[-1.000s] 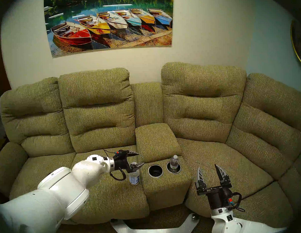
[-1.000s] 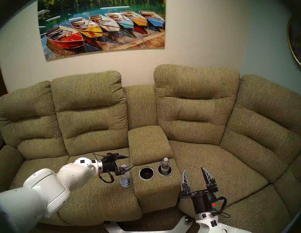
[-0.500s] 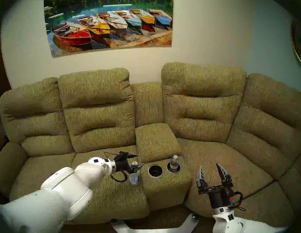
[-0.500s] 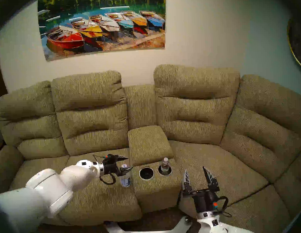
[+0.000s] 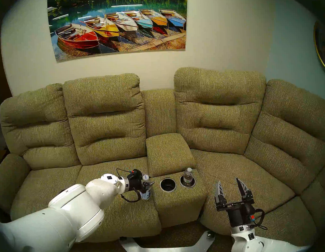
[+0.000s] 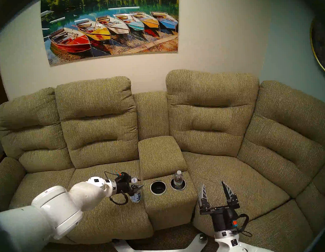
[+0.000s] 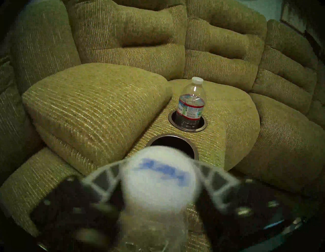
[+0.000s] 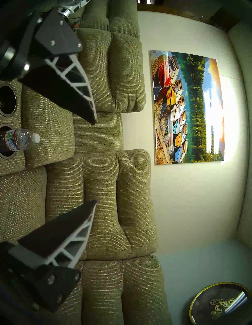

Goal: Put bottles into cup holders

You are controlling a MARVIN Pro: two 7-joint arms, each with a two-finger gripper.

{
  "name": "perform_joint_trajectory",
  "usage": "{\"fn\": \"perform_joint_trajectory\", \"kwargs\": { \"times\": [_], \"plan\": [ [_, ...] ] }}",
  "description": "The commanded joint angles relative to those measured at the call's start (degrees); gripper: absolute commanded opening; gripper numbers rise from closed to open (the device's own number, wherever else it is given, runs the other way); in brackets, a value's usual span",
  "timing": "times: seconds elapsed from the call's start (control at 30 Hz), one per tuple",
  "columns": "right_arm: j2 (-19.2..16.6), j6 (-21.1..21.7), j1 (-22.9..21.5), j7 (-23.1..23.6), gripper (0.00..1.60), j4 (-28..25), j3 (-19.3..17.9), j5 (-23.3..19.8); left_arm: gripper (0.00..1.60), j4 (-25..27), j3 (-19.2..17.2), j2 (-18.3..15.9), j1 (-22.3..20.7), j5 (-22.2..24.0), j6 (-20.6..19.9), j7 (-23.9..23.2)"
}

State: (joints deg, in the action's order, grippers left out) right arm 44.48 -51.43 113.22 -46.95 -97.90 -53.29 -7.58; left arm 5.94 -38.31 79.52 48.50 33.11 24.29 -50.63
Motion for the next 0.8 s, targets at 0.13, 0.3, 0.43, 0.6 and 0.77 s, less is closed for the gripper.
{"fn": "perform_joint_trajectory", "kwargs": {
  "times": [0.13,0.3,0.43,0.6,0.77],
  "plan": [
    [0.2,-0.5,0.1,-0.3,1.60,-0.6,-0.1,0.6,0.00,6.0,-1.0,-3.4,-4.5,0.9,3.3,-9.4],
    [1.3,0.8,-1.6,0.1,1.60,0.5,0.2,1.0,0.00,9.8,-0.7,-4.2,-5.6,0.7,4.0,-14.9],
    [2.6,2.1,-3.0,0.3,1.60,1.1,0.5,1.2,0.01,12.2,-1.0,-4.8,-5.2,1.4,3.6,-18.4],
    [5.9,6.5,-5.1,0.6,1.60,3.1,1.5,2.4,0.00,16.7,-2.3,-6.5,-3.5,3.6,0.8,-24.9],
    [7.8,10.1,-5.3,-0.9,1.60,4.0,1.3,5.2,0.01,19.2,-2.8,-6.8,-2.1,4.0,-0.6,-25.0]
  ]
}}
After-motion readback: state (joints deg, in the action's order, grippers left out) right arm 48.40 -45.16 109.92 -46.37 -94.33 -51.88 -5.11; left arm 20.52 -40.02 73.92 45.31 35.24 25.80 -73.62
